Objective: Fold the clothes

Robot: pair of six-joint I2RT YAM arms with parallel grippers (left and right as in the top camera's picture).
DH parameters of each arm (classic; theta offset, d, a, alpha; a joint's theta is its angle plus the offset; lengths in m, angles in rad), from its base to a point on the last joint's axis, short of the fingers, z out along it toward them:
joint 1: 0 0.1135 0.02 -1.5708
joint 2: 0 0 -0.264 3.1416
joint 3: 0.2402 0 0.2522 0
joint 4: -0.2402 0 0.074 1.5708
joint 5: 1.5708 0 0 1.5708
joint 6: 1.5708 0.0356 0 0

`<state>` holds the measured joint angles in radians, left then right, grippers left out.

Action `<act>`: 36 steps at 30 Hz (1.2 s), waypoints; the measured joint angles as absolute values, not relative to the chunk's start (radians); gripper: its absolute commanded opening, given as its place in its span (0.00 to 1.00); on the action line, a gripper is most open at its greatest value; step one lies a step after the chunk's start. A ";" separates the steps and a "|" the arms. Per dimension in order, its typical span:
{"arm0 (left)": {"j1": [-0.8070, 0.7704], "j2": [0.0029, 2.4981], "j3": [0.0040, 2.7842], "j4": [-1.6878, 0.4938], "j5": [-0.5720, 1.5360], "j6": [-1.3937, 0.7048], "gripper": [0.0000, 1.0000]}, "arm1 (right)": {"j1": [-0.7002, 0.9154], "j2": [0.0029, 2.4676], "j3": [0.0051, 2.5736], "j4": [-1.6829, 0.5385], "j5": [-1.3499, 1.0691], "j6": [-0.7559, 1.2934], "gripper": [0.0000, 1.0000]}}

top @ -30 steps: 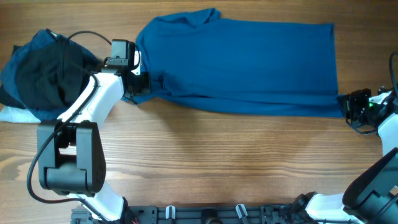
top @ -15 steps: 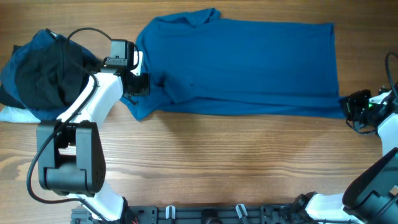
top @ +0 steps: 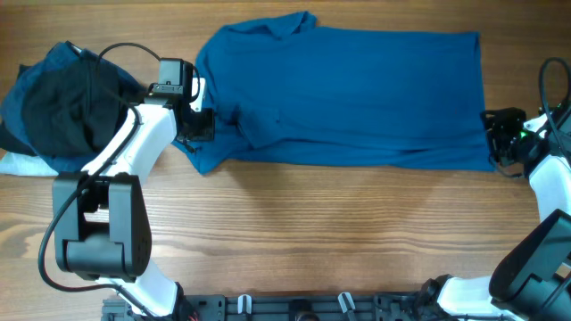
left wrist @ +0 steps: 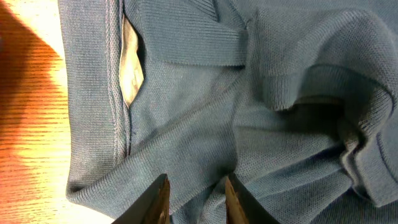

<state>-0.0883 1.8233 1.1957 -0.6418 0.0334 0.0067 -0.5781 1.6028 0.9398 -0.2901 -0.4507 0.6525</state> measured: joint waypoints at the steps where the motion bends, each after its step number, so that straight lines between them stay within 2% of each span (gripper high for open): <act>1: -0.088 1.823 1.196 -0.648 0.033 0.007 0.33 | -0.579 1.603 0.940 -0.308 -0.446 0.626 0.50; 7: -0.088 1.823 1.196 -0.675 0.030 0.007 0.36 | -0.579 1.654 0.940 -0.376 -0.326 0.587 0.44; 8: -0.088 1.823 1.196 -0.675 0.030 0.007 0.36 | -0.579 1.700 0.940 -0.376 -0.309 0.601 0.39; 10: -0.088 1.823 1.196 -0.688 0.030 0.007 0.37 | -0.579 1.741 0.940 -0.363 -0.303 0.615 0.36; 13: -0.088 1.823 1.196 -0.696 0.030 0.007 0.38 | -0.582 1.806 0.943 -0.291 -0.337 0.641 0.18; 17: -0.088 1.823 1.196 -0.696 0.030 0.007 0.38 | -0.583 1.834 0.945 -0.218 -0.418 0.651 0.19; 18: -0.088 1.823 1.196 -0.696 0.030 0.007 0.38 | -0.583 1.834 0.945 -0.214 -0.429 0.651 0.12; 20: -0.088 1.823 1.196 -0.696 0.030 0.007 0.39 | -0.583 1.834 0.945 -0.215 -0.453 0.654 0.04; 28: -0.088 1.823 1.196 -0.696 0.030 0.007 0.39 | -0.583 1.834 0.945 -0.034 -0.658 0.728 0.04; 29: -0.088 1.823 1.196 -0.696 0.030 0.007 0.39 | -0.583 1.834 0.945 -0.020 -0.664 0.744 0.06; 31: -0.088 1.823 1.196 -0.696 0.030 0.007 0.40 | -0.583 1.834 0.945 -0.012 -0.664 0.778 0.21; 32: -0.088 1.823 1.196 -0.696 0.030 0.007 0.43 | -0.583 1.834 0.945 -0.012 -0.661 0.794 0.22; 33: -0.088 1.823 1.196 -0.696 0.030 0.007 0.46 | -0.583 1.834 0.945 -0.010 -0.659 0.804 0.29; 36: -0.088 1.823 1.196 -0.688 0.039 0.006 0.47 | -0.583 1.834 0.945 -0.009 -0.658 0.808 0.34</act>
